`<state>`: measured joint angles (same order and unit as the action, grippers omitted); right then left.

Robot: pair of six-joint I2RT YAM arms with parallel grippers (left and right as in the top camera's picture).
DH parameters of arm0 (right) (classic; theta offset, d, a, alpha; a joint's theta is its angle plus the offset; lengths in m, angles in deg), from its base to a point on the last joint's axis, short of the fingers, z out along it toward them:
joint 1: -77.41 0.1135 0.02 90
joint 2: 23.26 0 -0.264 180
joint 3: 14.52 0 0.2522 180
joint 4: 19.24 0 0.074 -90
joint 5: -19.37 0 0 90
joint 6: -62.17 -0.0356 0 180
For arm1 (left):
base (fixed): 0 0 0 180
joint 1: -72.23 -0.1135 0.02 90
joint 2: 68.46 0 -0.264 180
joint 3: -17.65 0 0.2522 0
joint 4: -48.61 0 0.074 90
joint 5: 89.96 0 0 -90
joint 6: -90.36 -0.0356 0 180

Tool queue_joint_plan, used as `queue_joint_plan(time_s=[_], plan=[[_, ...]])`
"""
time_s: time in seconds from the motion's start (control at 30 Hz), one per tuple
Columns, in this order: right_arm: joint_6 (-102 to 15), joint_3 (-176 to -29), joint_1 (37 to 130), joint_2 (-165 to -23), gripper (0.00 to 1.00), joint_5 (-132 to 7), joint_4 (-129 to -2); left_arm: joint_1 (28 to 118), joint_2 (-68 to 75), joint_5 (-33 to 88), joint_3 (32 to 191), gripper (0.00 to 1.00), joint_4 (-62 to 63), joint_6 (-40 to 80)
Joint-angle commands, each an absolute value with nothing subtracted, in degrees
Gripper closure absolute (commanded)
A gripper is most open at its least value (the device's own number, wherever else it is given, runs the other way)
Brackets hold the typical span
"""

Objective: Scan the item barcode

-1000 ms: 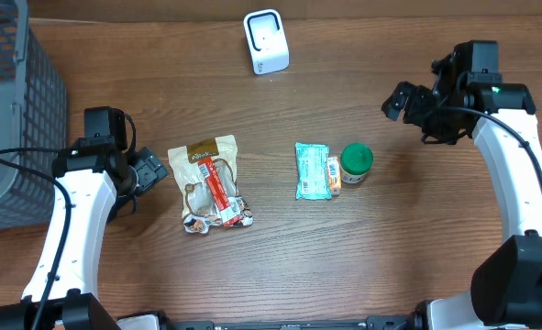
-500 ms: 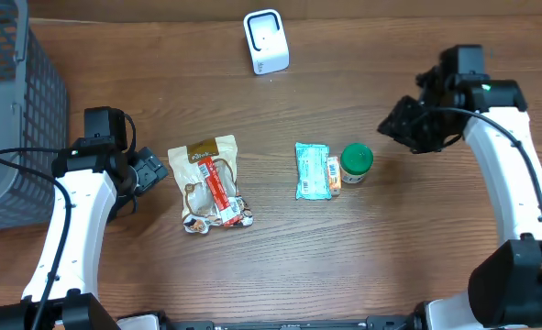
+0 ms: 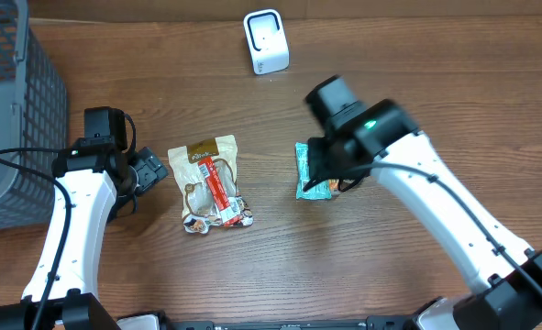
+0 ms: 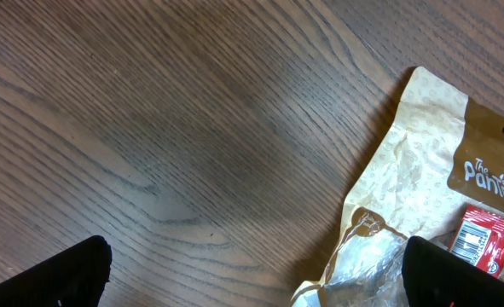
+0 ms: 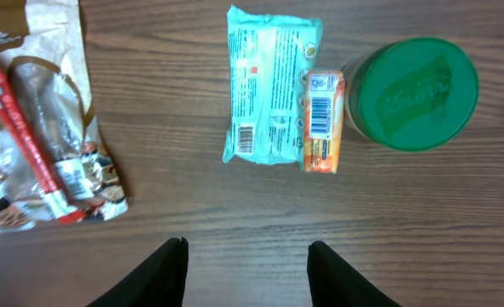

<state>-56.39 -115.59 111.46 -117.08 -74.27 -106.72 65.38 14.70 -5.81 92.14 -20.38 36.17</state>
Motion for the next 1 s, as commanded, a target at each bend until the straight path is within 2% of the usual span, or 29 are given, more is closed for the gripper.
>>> queue_joint_plan(time_s=[0.0,0.5,0.97], plan=[[-64.2,-114.1,115.0,-116.9,0.53,-84.7,-106.0,65.3,14.7,-6.5,91.9,0.00,-20.4,35.5],[-65.1,-99.8,117.7,-117.6,0.50,-91.0,-94.6,65.3,14.7,-6.5,91.9,0.00,-20.4,35.5],[-63.1,-96.6,117.7,-124.0,0.50,-95.2,-88.3,65.3,14.7,-6.5,91.9,0.00,-20.4,35.5]])
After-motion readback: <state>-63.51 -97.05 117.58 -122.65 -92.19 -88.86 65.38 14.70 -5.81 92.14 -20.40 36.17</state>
